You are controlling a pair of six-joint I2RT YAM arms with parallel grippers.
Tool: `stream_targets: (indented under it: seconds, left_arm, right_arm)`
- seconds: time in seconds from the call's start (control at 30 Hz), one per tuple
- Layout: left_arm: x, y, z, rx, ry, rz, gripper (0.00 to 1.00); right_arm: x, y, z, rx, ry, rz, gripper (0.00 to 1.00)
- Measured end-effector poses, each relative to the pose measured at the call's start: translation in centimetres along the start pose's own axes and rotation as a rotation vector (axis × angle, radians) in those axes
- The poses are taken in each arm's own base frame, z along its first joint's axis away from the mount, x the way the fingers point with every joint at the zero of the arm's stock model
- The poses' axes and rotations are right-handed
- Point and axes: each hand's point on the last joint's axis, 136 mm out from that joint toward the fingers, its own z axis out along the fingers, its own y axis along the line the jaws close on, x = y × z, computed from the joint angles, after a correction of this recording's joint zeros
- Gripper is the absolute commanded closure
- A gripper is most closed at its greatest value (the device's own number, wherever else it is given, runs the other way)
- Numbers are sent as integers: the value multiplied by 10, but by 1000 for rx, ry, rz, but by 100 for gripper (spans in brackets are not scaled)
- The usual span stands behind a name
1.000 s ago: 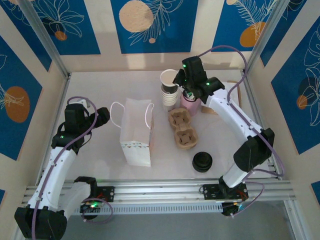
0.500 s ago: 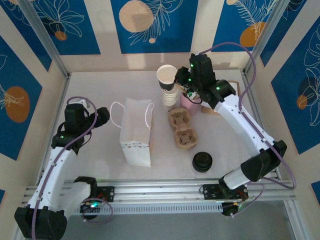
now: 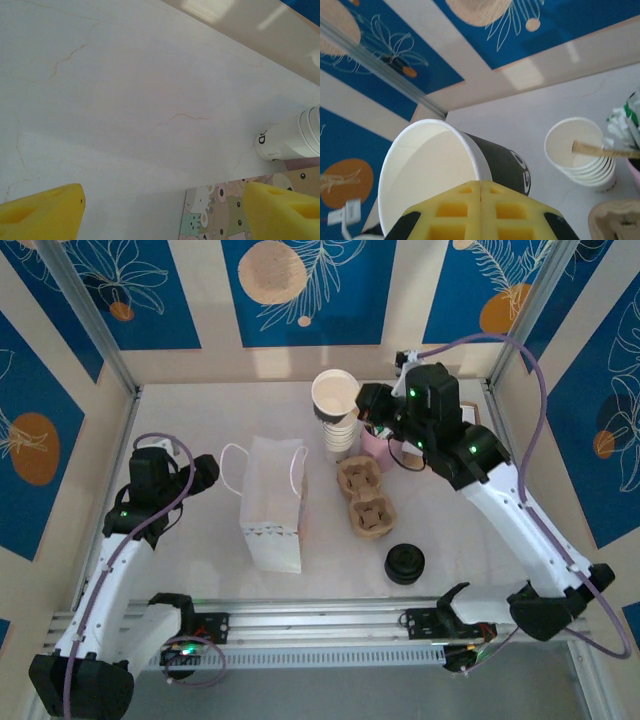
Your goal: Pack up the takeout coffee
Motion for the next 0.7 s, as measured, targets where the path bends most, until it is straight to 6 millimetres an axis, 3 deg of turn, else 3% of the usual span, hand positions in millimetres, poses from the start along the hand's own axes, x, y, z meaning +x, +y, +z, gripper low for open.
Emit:
stream_targets:
  seconds: [0.2, 0.37, 0.7]
  left_arm:
    - [-1, 2, 0, -14, -7, 1, 18]
    - [-4, 7, -1, -40, -22, 4, 18]
    - [-1, 12, -4, -66, -15, 29, 11]
  right_arm:
    - [40, -3, -30, -5, 59, -39, 100]
    - [80, -24, -45, 32, 138, -76, 100]
    - [175, -80, -33, 140, 358, -75, 100]
